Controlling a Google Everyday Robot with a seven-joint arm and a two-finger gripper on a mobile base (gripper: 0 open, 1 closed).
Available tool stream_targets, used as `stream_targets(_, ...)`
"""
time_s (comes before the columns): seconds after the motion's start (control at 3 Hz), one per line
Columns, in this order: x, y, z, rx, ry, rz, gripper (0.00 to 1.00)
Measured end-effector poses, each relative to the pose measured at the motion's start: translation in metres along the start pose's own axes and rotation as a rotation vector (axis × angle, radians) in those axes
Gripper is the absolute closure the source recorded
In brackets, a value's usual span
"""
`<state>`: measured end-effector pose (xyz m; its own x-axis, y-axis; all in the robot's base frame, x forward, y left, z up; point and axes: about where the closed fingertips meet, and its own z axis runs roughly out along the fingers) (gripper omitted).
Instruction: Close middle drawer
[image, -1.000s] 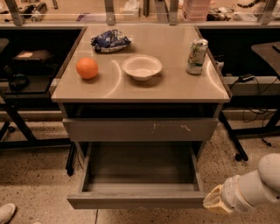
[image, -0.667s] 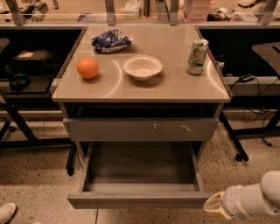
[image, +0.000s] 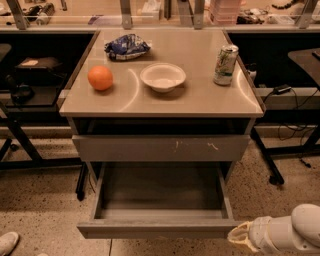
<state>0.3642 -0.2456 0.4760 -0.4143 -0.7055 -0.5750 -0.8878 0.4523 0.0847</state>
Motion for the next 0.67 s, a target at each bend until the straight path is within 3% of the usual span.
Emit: stream_targets(0.67,-0.010,-0.008,0.055,-0.064,-0.051,-0.010,1.00)
